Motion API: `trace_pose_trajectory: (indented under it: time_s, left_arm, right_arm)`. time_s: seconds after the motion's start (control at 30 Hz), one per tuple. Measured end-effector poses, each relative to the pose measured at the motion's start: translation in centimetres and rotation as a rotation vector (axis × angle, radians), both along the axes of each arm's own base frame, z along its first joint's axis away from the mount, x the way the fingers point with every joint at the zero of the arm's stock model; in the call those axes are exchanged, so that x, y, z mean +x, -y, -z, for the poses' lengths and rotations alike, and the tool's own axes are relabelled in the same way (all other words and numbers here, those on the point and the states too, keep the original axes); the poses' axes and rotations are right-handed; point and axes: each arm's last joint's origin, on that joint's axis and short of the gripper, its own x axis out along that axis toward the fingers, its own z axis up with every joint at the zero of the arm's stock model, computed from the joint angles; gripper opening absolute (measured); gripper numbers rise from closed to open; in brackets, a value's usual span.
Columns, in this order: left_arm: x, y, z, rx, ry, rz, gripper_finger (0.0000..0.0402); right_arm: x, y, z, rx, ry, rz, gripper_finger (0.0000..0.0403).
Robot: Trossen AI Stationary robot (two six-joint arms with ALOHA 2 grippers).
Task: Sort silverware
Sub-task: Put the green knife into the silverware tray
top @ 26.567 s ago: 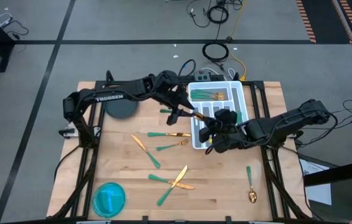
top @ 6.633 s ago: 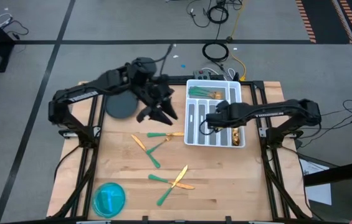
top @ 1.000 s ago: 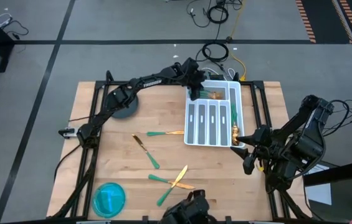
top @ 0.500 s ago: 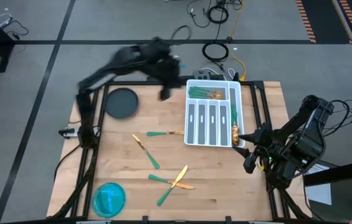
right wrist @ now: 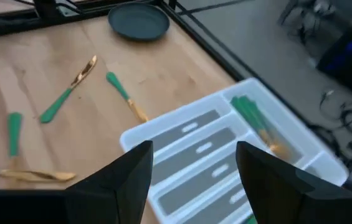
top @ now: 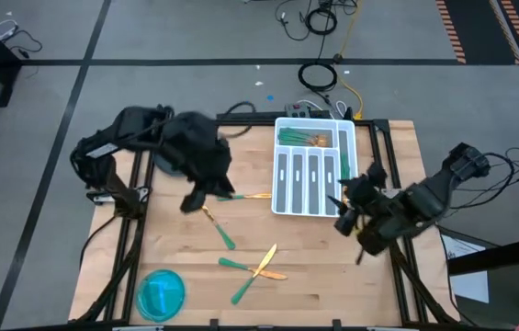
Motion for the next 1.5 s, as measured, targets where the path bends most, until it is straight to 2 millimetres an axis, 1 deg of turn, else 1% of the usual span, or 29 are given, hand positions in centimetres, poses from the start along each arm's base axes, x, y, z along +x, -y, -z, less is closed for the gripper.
trace_pose_trajectory:
  time_s: [0.1,0.23,0.33,0.43,0.5,0.57,0.67,0.77,0.87,1.0,1.13,1.23,1.4,1.5]
  left_arm:
    - [-0.8,2.4,-1.4,0.01,0.109,-0.001,0.0072]
    - [-2.8,5.1,-2.8,0.081,0.208,-0.03,0.0072]
    - [-4.1,6.5,-3.1,0.11,0.23,-0.071,0.0072]
    - [-5.9,7.7,-3.8,0.104,0.259,-0.103,0.0072]
    - [-6.9,8.6,-4.1,0.105,0.279,-0.114,0.0072]
    - [-7.6,9.4,-4.2,0.109,0.293,-0.123,0.0072]
    - [-8.4,10.5,-4.2,0.13,0.314,-0.148,0.0072]
    - [-9.1,11.3,-4.2,0.152,0.321,-0.163,0.0072]
    - [-9.5,11.6,-4.0,0.19,0.322,-0.185,0.0072]
    - [-9.6,11.5,-4.1,0.211,0.338,-0.219,0.0072]
    - [-9.6,11.5,-4.1,0.205,0.336,-0.224,0.0072]
    - [-9.6,11.5,-4.1,0.201,0.338,-0.247,0.0072]
    - [-9.6,11.4,-4.1,0.199,0.342,-0.272,0.0072]
    - [-9.5,11.4,-4.1,0.191,0.342,-0.283,0.0072]
  right_arm:
    - [2.3,0.8,0.0,-0.017,-0.038,-0.072,0.0222]
    - [6.2,1.8,0.4,-0.005,-0.101,-0.263,0.0222]
    - [9.3,2.5,0.9,-0.018,-0.107,-0.425,0.0222]
    - [12.2,3.2,2.2,-0.035,-0.131,-0.571,0.0222]
    - [13.8,3.5,3.6,-0.04,-0.176,-0.653,0.0222]
    - [15.4,3.5,5.6,-0.037,-0.249,-0.735,0.0222]
    - [17.5,2.8,9.3,-0.015,-0.375,-0.875,0.0222]
    - [19.1,1.8,12.2,0.023,-0.409,-1.001,0.0222]
    - [20.5,0.7,13.9,0.066,-0.357,-1.11,0.0222]
    - [21.3,0.3,14.6,0.085,-0.3,-1.213,0.0222]
    - [21.2,-0.5,15.7,0.051,-0.353,-1.306,0.0222]
    - [21.4,-1.5,17.2,0.012,-0.394,-1.375,0.0222]
    - [21.9,-2.2,20.2,0.031,-0.47,-1.389,0.0222]
    - [22.3,-2.3,21.5,-0.006,-0.492,-1.38,0.0222]
